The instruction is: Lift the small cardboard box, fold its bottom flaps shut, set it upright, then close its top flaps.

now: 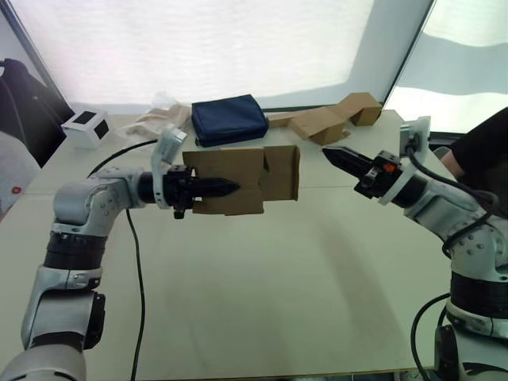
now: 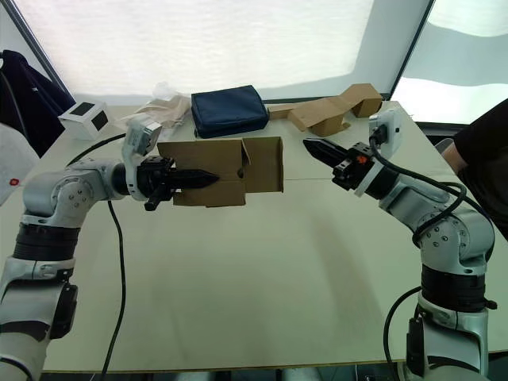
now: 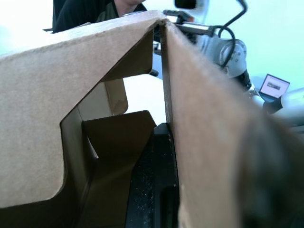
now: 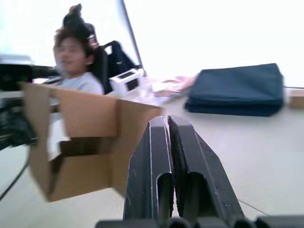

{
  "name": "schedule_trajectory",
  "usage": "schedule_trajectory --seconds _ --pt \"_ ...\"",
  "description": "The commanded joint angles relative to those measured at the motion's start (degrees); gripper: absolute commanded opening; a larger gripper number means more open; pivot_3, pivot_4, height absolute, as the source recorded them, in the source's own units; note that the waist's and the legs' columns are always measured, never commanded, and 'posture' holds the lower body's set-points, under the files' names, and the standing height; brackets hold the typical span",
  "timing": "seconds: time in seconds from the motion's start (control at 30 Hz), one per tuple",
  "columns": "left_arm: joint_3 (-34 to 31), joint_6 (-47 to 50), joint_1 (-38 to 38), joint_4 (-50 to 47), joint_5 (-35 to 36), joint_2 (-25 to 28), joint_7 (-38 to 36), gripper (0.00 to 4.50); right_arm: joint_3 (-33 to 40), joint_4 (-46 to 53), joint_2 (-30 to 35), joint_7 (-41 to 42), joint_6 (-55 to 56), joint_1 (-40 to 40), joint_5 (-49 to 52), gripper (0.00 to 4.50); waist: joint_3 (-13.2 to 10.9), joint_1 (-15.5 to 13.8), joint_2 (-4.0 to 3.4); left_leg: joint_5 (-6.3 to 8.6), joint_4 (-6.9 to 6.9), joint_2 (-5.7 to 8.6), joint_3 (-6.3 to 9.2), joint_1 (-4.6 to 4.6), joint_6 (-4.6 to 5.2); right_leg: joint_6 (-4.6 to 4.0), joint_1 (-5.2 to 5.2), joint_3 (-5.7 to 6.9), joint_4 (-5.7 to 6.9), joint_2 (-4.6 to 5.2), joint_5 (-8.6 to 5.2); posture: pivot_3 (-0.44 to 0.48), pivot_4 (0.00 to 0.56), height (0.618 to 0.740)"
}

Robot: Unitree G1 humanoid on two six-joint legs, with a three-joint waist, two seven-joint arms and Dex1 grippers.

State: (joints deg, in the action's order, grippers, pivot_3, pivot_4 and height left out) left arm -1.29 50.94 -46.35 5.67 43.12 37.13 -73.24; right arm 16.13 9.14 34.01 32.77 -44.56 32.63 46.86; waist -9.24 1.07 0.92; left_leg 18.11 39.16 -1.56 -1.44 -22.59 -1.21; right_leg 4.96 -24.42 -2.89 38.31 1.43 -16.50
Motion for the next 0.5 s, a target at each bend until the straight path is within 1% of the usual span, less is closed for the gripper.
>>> schedule_trajectory --seconds 0.03,0.2,0.37,0.5 --pt "-1.47 -0.29 -0.86 -2.11 1.19 -0.07 0.19 0.00 -5.11 -2.62 -0.54 0.33 5.28 1.34 -7.42 0.09 0.00 0.09 0.00 0.00 0.00 0.00 0.00 0.00 0.00 0.00 0.00 -0.01 0.00 0.00 0.00 0.000 0.150 0.740" --pt "-1.39 -0.32 -1.13 -2.16 1.20 -0.42 0.52 0.00 -9.47 -1.65 -4.67 1.17 6.95 2.36 -9.20 0.09 0.00 0.11 0.00 0.00 0.00 -0.02 0.00 0.01 -0.01 0.00 -0.01 -0.01 0.02 -0.02 0.00 0.000 0.150 0.740" --pt "-1.51 -0.31 -1.06 -2.00 1.05 -0.32 0.76 0.00 -8.65 3.31 -7.68 3.22 3.54 0.15 -3.31 0.09 0.00 -0.16 0.00 -0.01 0.01 -0.01 0.00 0.00 -0.01 0.00 -0.01 0.00 0.03 0.02 0.00 0.000 0.150 0.740" --pt "-1.74 -0.35 -0.96 -1.43 0.94 -0.04 0.77 0.00 -6.80 7.21 -8.81 2.51 -0.09 -2.28 2.64 0.09 0.00 -0.26 0.00 -0.01 0.02 0.02 0.02 -0.02 -0.01 0.00 -0.01 0.01 0.02 0.06 0.00 0.000 0.150 0.740"
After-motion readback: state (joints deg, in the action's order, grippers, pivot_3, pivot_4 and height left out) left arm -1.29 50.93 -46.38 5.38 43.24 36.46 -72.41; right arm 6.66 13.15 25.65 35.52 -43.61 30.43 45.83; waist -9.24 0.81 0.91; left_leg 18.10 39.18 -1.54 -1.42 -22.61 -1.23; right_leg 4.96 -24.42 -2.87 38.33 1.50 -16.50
